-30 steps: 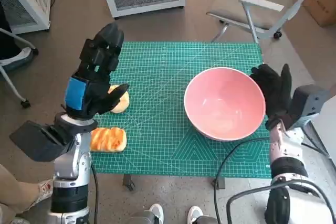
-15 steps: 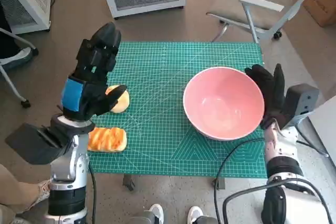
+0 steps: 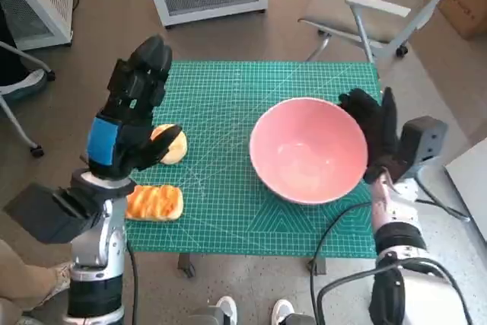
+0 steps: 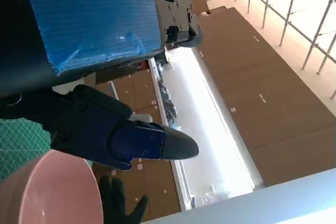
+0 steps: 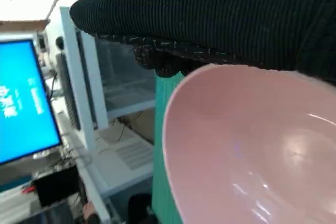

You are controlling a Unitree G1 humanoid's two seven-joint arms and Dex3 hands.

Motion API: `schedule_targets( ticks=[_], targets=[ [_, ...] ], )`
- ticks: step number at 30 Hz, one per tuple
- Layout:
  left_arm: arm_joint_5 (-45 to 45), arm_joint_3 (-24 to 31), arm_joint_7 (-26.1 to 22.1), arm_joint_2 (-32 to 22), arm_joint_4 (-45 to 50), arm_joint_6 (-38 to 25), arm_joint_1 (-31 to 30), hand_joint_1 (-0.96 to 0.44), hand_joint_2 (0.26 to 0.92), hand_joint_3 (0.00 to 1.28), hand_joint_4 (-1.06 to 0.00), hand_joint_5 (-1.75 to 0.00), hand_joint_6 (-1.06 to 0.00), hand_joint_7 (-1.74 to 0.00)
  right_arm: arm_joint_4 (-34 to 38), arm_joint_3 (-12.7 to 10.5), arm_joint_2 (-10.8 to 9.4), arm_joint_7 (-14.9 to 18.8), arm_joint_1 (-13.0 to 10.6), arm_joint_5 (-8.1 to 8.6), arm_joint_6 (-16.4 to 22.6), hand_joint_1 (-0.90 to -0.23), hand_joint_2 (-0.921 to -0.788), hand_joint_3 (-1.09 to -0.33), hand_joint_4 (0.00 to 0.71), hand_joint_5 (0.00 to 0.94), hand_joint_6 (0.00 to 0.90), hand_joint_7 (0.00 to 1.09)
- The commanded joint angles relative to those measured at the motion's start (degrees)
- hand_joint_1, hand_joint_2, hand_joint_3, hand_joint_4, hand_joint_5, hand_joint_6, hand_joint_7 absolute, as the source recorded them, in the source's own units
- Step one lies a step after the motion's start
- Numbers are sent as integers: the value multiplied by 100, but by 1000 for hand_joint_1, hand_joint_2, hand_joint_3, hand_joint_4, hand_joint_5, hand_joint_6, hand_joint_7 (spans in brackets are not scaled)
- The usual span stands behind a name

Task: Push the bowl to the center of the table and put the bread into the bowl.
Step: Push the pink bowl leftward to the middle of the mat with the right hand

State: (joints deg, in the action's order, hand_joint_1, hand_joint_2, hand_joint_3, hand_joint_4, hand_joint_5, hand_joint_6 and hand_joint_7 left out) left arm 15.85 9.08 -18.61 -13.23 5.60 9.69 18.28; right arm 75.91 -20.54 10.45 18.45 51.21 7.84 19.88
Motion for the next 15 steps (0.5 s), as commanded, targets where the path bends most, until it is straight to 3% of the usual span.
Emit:
schedule_targets(
  ticks=[1,15],
  targets=[
    [-61,33,72,-61,213,-73,-108,-575,921,251,-56,-4,1,-474,59,-48,-184,28,36,49,-107,-578,-921,-717,191,0,315,84],
    [-137,74,196,-113,436,-128,-241,-572,921,273,-50,0,1,-450,57,95,-410,-6,147,-107,-85,-556,-921,-736,206,7,301,71]
  ],
)
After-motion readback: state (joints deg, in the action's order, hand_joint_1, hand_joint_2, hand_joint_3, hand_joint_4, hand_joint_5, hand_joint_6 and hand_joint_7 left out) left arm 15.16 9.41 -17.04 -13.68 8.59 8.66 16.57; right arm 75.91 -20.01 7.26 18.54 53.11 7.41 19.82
